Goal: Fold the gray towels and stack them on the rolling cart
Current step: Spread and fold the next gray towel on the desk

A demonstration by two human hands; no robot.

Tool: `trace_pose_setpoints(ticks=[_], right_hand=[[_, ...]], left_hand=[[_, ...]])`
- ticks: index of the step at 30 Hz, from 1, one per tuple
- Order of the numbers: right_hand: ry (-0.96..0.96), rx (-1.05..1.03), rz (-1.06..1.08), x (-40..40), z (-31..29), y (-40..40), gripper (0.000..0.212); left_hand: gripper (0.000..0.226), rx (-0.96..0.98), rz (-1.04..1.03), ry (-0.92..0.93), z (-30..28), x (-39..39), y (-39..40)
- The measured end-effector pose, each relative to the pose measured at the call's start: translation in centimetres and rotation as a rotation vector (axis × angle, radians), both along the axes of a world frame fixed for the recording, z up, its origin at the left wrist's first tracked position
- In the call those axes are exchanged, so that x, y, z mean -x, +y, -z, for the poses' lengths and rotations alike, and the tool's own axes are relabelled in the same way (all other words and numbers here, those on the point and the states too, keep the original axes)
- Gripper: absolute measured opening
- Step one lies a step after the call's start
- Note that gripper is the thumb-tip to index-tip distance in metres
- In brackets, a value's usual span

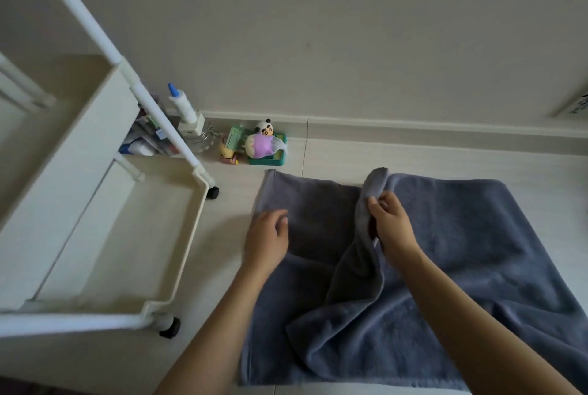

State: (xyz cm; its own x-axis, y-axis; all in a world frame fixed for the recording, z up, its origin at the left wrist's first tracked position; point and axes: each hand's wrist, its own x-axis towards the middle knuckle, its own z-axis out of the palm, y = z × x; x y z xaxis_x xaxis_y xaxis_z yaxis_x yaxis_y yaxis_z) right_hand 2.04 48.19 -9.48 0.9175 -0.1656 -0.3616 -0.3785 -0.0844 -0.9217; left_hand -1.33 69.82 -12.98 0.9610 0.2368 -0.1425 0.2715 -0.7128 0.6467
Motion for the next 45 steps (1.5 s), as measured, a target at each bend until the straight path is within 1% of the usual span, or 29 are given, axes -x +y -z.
trace_pose_setpoints(ticks=[1,2,3,5,6,8,9,10,12,13,14,15,16,17,18,19,22,24,26,28,30,31,33,36,37,39,45], right_hand=[[0.004,0.011,-0.031,-0.2,-0.4,1.1,0.017],[-0.005,0.016,-0.067,-0.5,-0.7,2.2,0.017],[-0.013,0.005,-0.107,-0.9,-1.2,3.6,0.018],[-0.034,-0.019,-0.171,-1.7,-1.9,6.4,0.013],[-0.048,0.001,-0.193,-2.3,-2.1,8.0,0.010],[-0.048,0.061,-0.257,-3.0,-2.6,11.2,0.014],[-0.017,0.040,-0.293,-3.2,-2.7,12.5,0.013],[0.036,-0.025,-0.330,-3.6,-2.3,13.8,0.011],[0.203,-0.124,-0.404,-4.2,-1.4,15.3,0.019],[0.245,-0.111,-0.435,-4.6,-0.8,15.5,0.026],[0.232,-0.039,-0.482,-5.1,-0.1,15.3,0.030],[0.161,0.108,-0.552,-5.5,0.3,14.9,0.031],[0.056,0.292,-0.626,-6.0,1.0,14.5,0.031],[-0.058,0.474,-0.704,-6.3,1.6,14.2,0.033],[-0.162,0.608,-0.772,-6.6,2.3,13.9,0.035],[-0.216,0.693,-0.833,-6.8,2.9,13.8,0.037],[-0.245,0.824,-0.970,-7.0,4.5,13.9,0.038],[-0.265,0.863,-0.971,-6.0,4.7,13.7,0.034],[-0.342,0.861,-0.842,-3.8,3.9,13.0,0.028],[-0.423,0.803,-0.683,-1.0,3.2,12.3,0.022],[-0.381,0.744,-0.586,2.0,2.7,11.5,0.017],[-0.338,0.738,-0.575,3.6,2.7,11.1,0.018],[-0.336,0.815,-0.616,7.1,3.1,9.9,0.032],[-0.373,1.088,-0.789,11.7,5.1,6.9,0.056],[-0.365,1.136,-0.837,12.4,5.9,5.4,0.059],[-0.392,1.170,-0.858,12.5,7.0,2.4,0.063],[-0.430,1.261,-1.011,8.0,6.6,-4.2,0.065]], left_hand=[[0.033,0.017,0.035,0.048,0.5,0.4,0.1],[0.035,0.075,0.031,0.081,0.6,0.6,0.3],[0.037,0.171,-0.015,0.107,0.4,0.7,0.6],[0.040,0.434,-0.144,0.186,-0.1,1.0,1.3],[0.041,0.533,-0.216,0.201,-0.4,1.1,1.7],[0.044,0.681,-0.355,0.215,-0.6,1.5,2.5],[0.044,0.741,-0.396,0.247,-0.9,1.9,2.5],[0.048,0.794,-0.412,0.301,-1.0,2.1,2.4],[0.048,0.844,-0.385,0.361,-0.8,2.7,2.2],[0.044,0.840,-0.378,0.347,-0.7,2.9,1.9],[0.046,0.792,-0.383,0.312,-0.4,3.0,1.9],[0.054,0.731,-0.387,0.269,0.0,3.1,1.8],[0.056,0.641,-0.394,0.257,0.3,3.2,2.0],[0.050,0.548,-0.384,0.264,0.6,3.3,2.1],[0.040,0.451,-0.365,0.281,0.4,3.5,2.2],[0.033,0.343,-0.350,0.297,0.4,3.8,2.3],[0.025,-0.034,-0.279,0.313,0.2,4.1,2.5],[0.025,-0.173,-0.261,0.254,0.3,4.0,2.4],[0.028,-0.170,-0.285,0.204,0.2,3.4,2.6],[0.027,-0.073,-0.300,0.170,0.2,2.6,3.2],[0.022,0.028,-0.270,0.152,0.2,2.1,3.8],[0.021,0.051,-0.246,0.157,0.2,2.0,4.0],[0.019,0.053,-0.198,0.163,0.1,1.9,4.3],[0.019,0.071,-0.176,0.177,-0.1,2.1,4.4],[0.019,0.079,-0.174,0.194,-0.1,2.2,4.2],[0.019,0.104,-0.153,0.234,0.0,2.9,3.5],[0.025,0.195,-0.150,0.328,0.4,5.2,-0.8]])
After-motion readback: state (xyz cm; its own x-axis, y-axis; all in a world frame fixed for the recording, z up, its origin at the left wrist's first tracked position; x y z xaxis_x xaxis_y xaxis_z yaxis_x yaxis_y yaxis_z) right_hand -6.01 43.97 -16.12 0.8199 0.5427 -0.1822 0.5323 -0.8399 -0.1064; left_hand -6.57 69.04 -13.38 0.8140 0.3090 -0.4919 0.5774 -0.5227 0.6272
